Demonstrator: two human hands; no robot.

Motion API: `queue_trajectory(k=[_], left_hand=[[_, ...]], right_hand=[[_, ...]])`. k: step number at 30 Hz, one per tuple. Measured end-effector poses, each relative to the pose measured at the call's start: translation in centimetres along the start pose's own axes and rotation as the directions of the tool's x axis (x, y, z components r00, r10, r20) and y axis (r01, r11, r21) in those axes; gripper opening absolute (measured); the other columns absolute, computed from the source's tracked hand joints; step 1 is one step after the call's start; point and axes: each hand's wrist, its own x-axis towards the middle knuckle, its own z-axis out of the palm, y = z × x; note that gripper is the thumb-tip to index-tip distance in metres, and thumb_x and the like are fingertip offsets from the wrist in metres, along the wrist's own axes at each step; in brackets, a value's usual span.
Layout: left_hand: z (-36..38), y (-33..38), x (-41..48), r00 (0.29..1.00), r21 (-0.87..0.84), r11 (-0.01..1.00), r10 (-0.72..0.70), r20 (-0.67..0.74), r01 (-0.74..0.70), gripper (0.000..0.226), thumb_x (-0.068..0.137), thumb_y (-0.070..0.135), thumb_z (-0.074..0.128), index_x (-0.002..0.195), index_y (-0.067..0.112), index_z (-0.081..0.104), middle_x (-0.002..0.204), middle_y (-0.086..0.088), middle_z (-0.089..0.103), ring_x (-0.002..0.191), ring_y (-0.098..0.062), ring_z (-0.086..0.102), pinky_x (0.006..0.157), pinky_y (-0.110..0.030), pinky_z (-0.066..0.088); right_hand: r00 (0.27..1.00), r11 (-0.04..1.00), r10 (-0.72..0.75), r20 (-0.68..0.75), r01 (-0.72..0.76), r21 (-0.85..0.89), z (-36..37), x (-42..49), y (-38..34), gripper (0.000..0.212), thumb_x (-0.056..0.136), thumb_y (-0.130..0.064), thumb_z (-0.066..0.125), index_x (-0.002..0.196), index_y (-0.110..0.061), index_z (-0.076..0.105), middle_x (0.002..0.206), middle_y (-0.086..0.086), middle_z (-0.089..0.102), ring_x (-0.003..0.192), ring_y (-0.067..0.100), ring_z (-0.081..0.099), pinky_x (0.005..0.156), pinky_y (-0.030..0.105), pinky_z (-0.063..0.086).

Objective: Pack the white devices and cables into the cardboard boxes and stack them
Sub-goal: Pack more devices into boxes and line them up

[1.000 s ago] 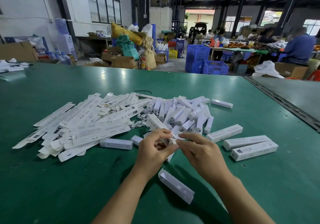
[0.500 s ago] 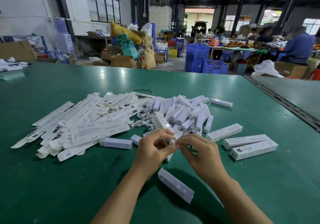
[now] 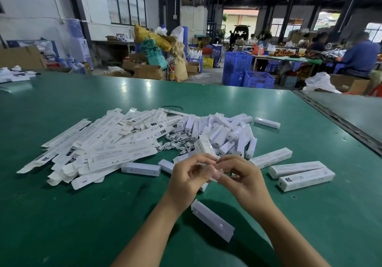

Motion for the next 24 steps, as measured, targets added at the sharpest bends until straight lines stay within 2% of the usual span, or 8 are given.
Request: queue_trajectory(k=[3,6,9,13,17,20,21,24], left_hand=[[0.08,-0.01,-0.04,1.000,-0.004,1.000,-0.006,-0.015,0.006,0.014,0.090,0.019,0.061,0.094,0.013,0.073,0.110,0.000,0.073,0.099,-0.019,0.070,0.074,-0.027,0.057],[0.40,-0.19,-0.03,1.000,-0.029,1.000,-0.013,-0.028,0.013,0.018,0.091,0.014,0.056,0.095,0.007,0.073,0.108,-0.005,0.073,0.101,-0.021,0.070,0.079,-0.028,0.058],[0.65,-0.33,-0.01,0.999,-0.017,1.000,-0.009,-0.038,0.008,0.020,0.090,0.011,0.055,0.094,0.007,0.074,0.107,-0.005,0.074,0.103,-0.020,0.070,0.082,-0.025,0.056],[0.79,-0.54,0.10,0.997,0.003,1.000,-0.013,-0.073,0.013,0.019,0.087,0.011,0.056,0.089,0.013,0.074,0.104,0.000,0.075,0.096,-0.015,0.072,0.075,-0.021,0.056],[0.80,-0.67,-0.06,0.997,0.056,0.998,0.018,-0.072,-0.014,0.018,0.087,0.010,0.059,0.089,0.019,0.075,0.102,0.005,0.075,0.093,-0.015,0.072,0.071,-0.021,0.056],[0.61,-0.88,-0.01,0.997,0.096,0.995,0.018,-0.073,-0.010,0.012,0.085,0.011,0.063,0.089,0.016,0.073,0.113,0.007,0.072,0.095,-0.019,0.072,0.075,-0.025,0.056],[0.51,-0.96,0.01,0.997,0.076,0.997,-0.013,-0.070,0.019,0.011,0.083,0.012,0.066,0.092,0.013,0.071,0.121,0.008,0.068,0.094,-0.022,0.073,0.075,-0.029,0.058],[0.67,-0.66,0.01,0.990,-0.108,0.988,-0.120,-0.074,0.112,0.043,0.076,0.007,0.075,0.114,0.012,0.055,0.141,0.006,0.052,0.097,-0.032,0.073,0.075,-0.034,0.060]], right_hand=[[0.991,0.969,0.123,0.052,-0.131,0.209,0.17,0.13,-0.21,0.013,0.070,-0.032,0.082,0.076,-0.022,0.075,0.096,-0.005,0.066,0.084,0.017,0.068,0.064,0.035,0.058],[0.983,0.941,0.167,0.080,-0.183,0.283,0.09,0.23,-0.11,0.013,0.069,-0.026,0.084,0.072,-0.018,0.075,0.094,-0.005,0.064,0.084,0.016,0.068,0.067,0.034,0.059],[0.979,0.934,0.189,0.074,-0.203,0.295,0.19,0.31,0.05,0.011,0.067,-0.020,0.085,0.070,-0.017,0.075,0.090,-0.007,0.063,0.084,0.015,0.066,0.071,0.034,0.058],[0.992,0.968,0.122,0.036,-0.127,0.216,0.29,0.40,0.33,0.007,0.069,-0.021,0.083,0.070,-0.022,0.076,0.087,-0.011,0.063,0.085,0.012,0.064,0.082,0.032,0.053],[0.993,0.968,0.115,0.038,-0.120,0.222,0.25,0.31,0.56,0.009,0.069,-0.028,0.083,0.071,-0.023,0.075,0.092,-0.010,0.063,0.091,0.015,0.064,0.087,0.047,0.054],[0.988,0.967,0.133,0.081,-0.147,0.210,0.05,0.21,0.75,0.012,0.075,-0.028,0.083,0.076,-0.022,0.073,0.117,-0.008,0.062,0.115,0.021,0.061,0.094,0.052,0.052],[0.984,0.958,0.152,0.094,-0.170,0.230,0.02,0.12,0.75,0.012,0.076,-0.027,0.083,0.078,-0.021,0.072,0.123,-0.006,0.061,0.116,0.026,0.062,0.094,0.054,0.052],[0.980,0.947,0.187,0.067,-0.198,0.252,0.09,-0.05,0.45,0.012,0.070,-0.022,0.081,0.076,-0.018,0.072,0.120,-0.005,0.066,0.100,0.027,0.070,0.087,0.048,0.056]])
